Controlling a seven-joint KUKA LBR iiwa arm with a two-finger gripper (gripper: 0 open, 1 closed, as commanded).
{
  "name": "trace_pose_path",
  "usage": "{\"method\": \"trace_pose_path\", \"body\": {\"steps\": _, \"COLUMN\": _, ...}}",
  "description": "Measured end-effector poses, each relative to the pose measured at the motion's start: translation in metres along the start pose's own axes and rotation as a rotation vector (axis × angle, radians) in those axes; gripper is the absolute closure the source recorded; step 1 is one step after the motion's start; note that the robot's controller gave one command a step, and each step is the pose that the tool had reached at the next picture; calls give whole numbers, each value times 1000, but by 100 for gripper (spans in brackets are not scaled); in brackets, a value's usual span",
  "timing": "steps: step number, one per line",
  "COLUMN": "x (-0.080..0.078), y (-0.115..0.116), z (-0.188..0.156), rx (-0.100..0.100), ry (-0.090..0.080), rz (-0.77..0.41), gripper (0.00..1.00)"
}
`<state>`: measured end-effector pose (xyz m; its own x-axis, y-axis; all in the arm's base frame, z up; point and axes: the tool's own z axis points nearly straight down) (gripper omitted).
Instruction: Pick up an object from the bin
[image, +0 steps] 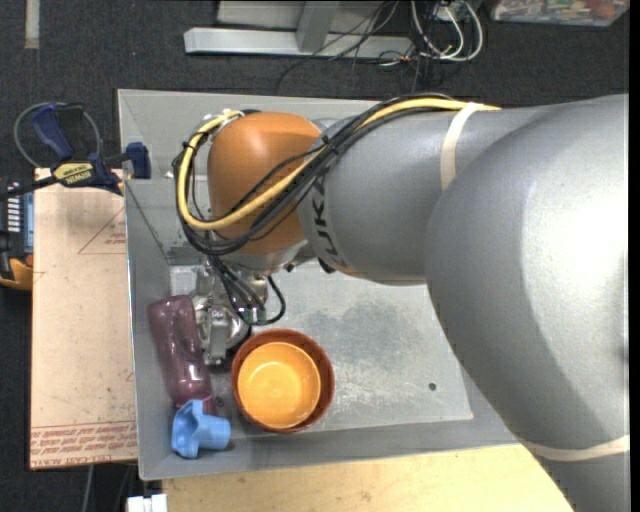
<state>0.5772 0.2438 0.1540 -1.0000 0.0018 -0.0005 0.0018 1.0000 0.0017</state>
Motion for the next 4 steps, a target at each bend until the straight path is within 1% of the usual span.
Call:
{"method": "trace_pose_path", "body": {"steps": 1, "x": 0, "y": 0, "z": 0, "rx": 0, "ry": 0, "rz": 0, "gripper": 0}}
{"method": "trace_pose_path", "body": {"steps": 2, "x": 1, "y": 0, "z": 23, "rx": -3, "ry": -12, "rz": -34, "gripper": 0}}
{"method": "trace_pose_path", "body": {"steps": 3, "x": -5, "y": -5, "z": 73, "rx": -9, "ry": -47, "rz": -431, "gripper": 0}}
{"method": "trace_pose_path", "body": {"steps": 4, "x": 2, "y": -8, "z": 58, "rx": -7, "ry": -29, "rz": -394, "gripper": 0}}
